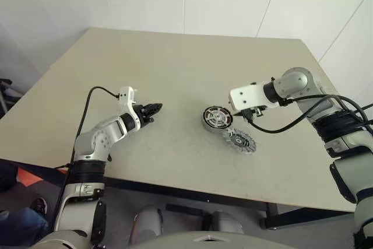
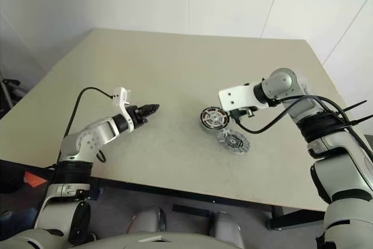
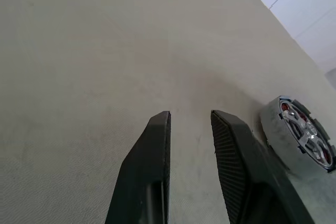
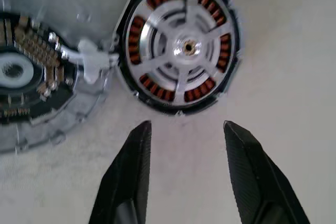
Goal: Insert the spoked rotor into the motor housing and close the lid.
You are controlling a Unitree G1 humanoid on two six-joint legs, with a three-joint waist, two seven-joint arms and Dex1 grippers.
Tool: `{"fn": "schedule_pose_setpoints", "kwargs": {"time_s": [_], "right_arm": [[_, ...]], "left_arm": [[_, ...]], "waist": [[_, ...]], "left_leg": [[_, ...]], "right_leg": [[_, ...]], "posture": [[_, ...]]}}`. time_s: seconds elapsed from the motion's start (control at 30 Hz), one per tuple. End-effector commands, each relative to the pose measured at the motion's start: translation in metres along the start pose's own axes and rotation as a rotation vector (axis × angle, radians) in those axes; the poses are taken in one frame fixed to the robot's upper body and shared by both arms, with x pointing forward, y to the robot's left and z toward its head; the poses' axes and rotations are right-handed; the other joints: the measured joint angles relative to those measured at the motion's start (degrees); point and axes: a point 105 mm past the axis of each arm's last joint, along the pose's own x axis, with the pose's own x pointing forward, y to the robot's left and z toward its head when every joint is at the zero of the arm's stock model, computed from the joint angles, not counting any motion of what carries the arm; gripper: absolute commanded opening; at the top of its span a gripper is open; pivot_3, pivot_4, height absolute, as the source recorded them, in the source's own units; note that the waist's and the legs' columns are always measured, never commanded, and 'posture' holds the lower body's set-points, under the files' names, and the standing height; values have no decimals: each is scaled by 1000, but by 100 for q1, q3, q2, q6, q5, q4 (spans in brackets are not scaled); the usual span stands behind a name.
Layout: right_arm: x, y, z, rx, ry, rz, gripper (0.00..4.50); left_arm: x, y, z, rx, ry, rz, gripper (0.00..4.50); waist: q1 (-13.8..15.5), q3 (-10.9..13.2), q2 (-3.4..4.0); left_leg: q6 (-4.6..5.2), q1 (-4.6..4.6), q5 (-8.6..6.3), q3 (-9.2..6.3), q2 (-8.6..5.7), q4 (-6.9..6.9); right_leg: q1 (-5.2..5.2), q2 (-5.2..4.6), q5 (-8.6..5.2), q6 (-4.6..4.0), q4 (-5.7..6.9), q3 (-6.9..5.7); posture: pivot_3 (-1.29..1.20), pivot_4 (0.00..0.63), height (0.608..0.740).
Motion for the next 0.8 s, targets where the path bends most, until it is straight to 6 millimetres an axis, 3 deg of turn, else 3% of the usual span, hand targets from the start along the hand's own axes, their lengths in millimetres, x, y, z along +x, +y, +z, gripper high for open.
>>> {"fn": "schedule_pose_setpoints", "kwargs": {"time_s": [0.03,0.17,0.37,0.8], "right_arm": [[-6,-13,-5,-157,81,17,3087],[5,-18,-6,-258,109,35,3087],[17,-10,14,-377,2,93,3087],[35,4,14,-364,-25,125,3087]], "left_arm": [[-2,-9,10,48,-48,-16,1311],[-6,-7,2,29,-46,7,1311],[-13,1,-1,9,-56,46,1311],[-12,2,-2,6,-52,54,1311]], "waist": [[-22,0,0],[-84,0,-1],[-108,1,-1],[-149,0,-1]], "left_leg": [[-1,-1,0,0,3,3],[-8,4,1,1,7,11],[-1,-22,-2,-2,9,43],[-1,-16,-1,-2,11,60]], "right_leg": [[-3,1,1,-2,4,0],[-6,3,2,-7,21,1],[-27,3,2,-8,43,1],[-27,3,5,-14,67,5]], "posture": [[0,0,740],[0,0,740],[0,0,740],[0,0,740]]}}
